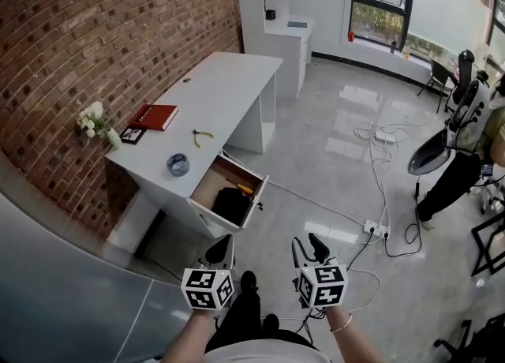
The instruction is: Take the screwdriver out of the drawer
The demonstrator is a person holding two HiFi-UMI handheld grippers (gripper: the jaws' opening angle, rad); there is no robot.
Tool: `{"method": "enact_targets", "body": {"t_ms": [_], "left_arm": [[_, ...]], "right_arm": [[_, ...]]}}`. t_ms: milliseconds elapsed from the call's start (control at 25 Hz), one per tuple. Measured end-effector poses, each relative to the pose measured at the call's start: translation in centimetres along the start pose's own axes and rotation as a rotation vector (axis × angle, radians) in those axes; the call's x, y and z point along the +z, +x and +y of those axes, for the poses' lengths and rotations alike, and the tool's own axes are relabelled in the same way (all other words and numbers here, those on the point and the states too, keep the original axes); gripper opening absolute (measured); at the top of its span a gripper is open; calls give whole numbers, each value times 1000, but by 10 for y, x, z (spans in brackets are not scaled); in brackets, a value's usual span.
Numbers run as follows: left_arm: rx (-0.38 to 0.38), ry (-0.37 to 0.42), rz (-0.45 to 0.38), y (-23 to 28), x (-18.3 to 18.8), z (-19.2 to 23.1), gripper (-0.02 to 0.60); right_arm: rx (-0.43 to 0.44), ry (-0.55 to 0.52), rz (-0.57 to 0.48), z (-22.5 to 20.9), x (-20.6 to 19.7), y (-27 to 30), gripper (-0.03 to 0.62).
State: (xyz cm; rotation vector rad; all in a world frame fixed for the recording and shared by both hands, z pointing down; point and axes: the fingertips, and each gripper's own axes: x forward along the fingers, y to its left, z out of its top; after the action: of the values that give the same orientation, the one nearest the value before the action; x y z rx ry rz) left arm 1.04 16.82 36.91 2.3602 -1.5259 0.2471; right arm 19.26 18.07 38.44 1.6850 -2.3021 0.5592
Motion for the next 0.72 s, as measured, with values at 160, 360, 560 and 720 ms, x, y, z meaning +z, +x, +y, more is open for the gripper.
{"method": "enact_targets", "body": {"t_ms": [160, 360, 560, 720], "left_arm": [[-18, 13, 7, 28, 7, 12, -8], [-24, -6, 13, 70, 18, 41, -8], [-17, -16, 14, 114, 34, 80, -8], [-20, -28, 28, 142, 45, 112, -8]], "right_arm": [[7, 27, 7, 0, 9, 26, 149], [16, 19, 36, 1, 19, 72, 149], [32, 23, 52, 5, 39, 130, 148], [47, 24, 62, 15, 53, 173, 147]]}}
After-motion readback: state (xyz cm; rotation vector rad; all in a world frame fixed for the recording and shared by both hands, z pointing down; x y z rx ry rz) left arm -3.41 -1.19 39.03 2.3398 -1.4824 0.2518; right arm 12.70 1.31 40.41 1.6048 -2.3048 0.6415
